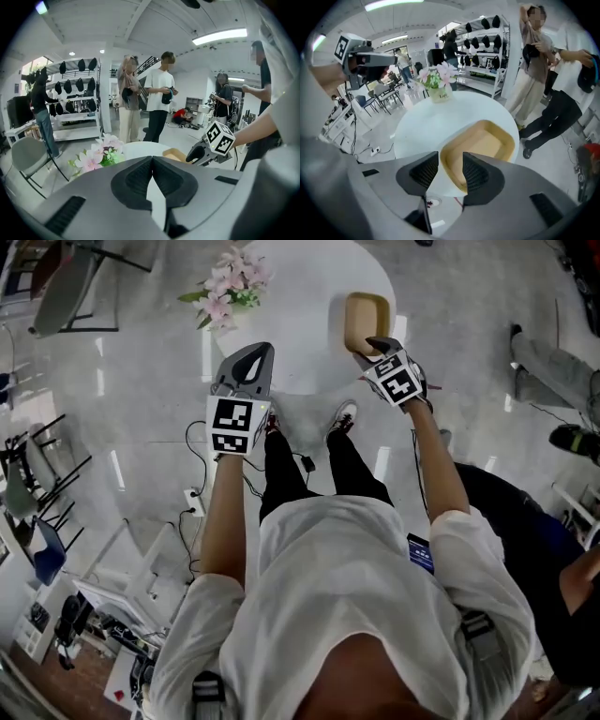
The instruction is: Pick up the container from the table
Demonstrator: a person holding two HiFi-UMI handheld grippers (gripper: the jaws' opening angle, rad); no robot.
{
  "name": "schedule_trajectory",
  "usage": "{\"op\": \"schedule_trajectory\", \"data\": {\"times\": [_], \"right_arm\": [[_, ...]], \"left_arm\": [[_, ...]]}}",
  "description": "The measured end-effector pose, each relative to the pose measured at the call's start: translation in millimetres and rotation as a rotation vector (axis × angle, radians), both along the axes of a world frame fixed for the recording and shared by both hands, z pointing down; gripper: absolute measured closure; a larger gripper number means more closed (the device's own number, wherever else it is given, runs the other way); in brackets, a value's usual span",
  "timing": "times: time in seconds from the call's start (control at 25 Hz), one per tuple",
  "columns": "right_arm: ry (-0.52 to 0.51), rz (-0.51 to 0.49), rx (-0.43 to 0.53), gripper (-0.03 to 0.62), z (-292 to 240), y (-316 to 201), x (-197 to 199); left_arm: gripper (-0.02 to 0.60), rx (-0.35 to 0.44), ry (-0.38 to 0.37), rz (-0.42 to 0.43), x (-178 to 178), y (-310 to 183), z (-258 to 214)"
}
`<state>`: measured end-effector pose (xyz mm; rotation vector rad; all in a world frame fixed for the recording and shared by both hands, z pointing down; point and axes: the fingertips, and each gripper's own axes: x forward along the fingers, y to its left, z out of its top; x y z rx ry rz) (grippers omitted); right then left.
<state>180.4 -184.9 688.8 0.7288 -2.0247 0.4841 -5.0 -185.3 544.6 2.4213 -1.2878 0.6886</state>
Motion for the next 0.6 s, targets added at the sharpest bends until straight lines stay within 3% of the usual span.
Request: {"op": "schedule_trajectory", "data": {"times": [0.28, 0.52, 0.6], "right_arm": [[0.182, -0.226, 0.017, 0.427, 43.3, 4.6, -14.9], [0.38, -0.371, 0.058, 0.556, 61.5, 0.4, -15.0], [0.41, -0.383, 0.054, 0.568, 66.1, 1.0, -14.4]], "left_arm": [[0.568, -0.059, 0.029, 0.009, -10.4, 10.1, 31.7], [0.568, -0.082, 0.053, 0.02, -14.9, 18.7, 36.0], [0.568, -0.085, 0.054, 0.021, -17.7, 23.0, 35.7]]}}
